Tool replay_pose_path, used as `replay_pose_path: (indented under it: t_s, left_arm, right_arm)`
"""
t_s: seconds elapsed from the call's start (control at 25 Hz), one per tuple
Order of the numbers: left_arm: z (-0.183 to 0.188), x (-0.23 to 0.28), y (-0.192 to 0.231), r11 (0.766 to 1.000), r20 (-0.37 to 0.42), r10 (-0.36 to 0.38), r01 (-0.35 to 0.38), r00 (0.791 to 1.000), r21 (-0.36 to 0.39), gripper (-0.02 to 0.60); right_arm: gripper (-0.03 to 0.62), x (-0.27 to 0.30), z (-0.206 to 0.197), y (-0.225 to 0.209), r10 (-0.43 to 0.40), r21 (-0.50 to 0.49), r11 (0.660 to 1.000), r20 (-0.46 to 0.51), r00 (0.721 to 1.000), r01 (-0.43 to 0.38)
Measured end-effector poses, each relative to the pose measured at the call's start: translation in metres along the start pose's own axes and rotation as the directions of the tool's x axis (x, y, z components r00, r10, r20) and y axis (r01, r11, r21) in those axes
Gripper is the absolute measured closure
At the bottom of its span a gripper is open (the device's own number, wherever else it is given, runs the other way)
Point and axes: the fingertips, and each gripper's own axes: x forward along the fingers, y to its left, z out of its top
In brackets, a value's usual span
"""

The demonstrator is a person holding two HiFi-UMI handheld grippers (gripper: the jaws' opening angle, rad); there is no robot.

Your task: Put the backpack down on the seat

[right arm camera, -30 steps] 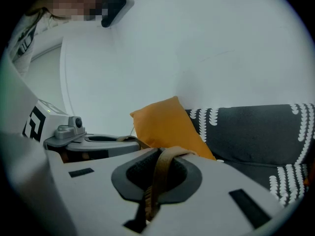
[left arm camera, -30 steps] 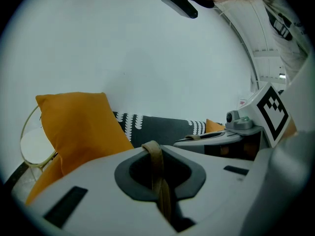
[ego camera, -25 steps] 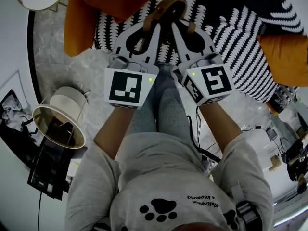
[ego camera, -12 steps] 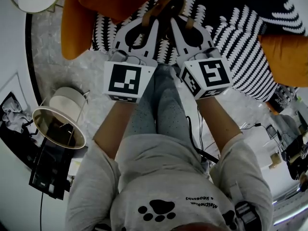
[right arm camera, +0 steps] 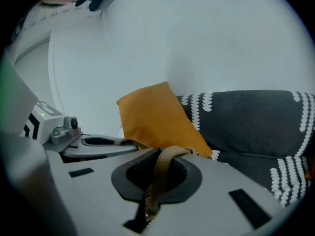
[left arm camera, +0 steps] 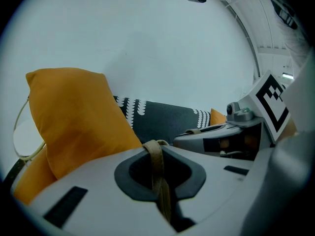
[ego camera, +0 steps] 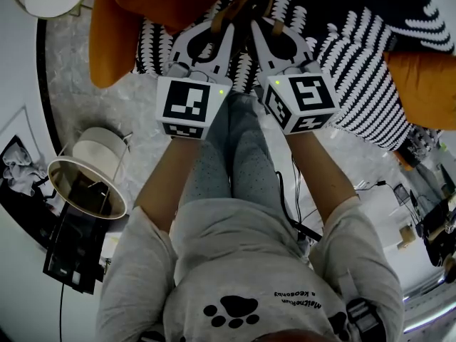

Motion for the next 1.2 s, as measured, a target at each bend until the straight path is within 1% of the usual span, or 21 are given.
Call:
replay_pose_path:
  t_s: [0.28, 0.56, 0.96, 1.12, 1.2]
  left_arm:
    - [-0.015, 0.006, 0.016, 0.999, -0.021, 0.009, -0.01, 1.0, -0.031, 0.561]
    - [-0.026, 0.018, 0.018, 0.999, -0.047, 0.014, -0.015, 0.999, -0.039, 0.561]
    - [-0.051, 0.028, 0.032, 0.996, -0.093, 0.019, -0.027, 0.996, -0.09, 0.561]
    - [-0.056, 0.031, 0.036, 0.995, -0.086, 0.025, -0.034, 0.996, -0.097, 0.561]
    - [-0.055, 0.032, 0.038, 0.994, -0.087, 0.027, -0.036, 0.996, -0.104, 0.561]
  right_arm:
    - [0.562, 0.017, -0.012, 0.001, -0.013, 0.014, 1.0, -0.035, 0.999, 0.014]
    - [0.562, 0.026, -0.02, -0.007, -0.035, 0.025, 0.999, -0.06, 0.998, 0.036]
    - [0.562, 0.045, -0.044, -0.01, -0.028, 0.054, 0.998, -0.13, 0.991, 0.036]
    - [0.562, 0.052, -0.047, -0.008, -0.006, 0.038, 0.999, -0.135, 0.991, 0.011]
    - [0.562, 0.055, -0.046, -0.009, -0.009, 0.03, 0.999, -0.144, 0.99, 0.013]
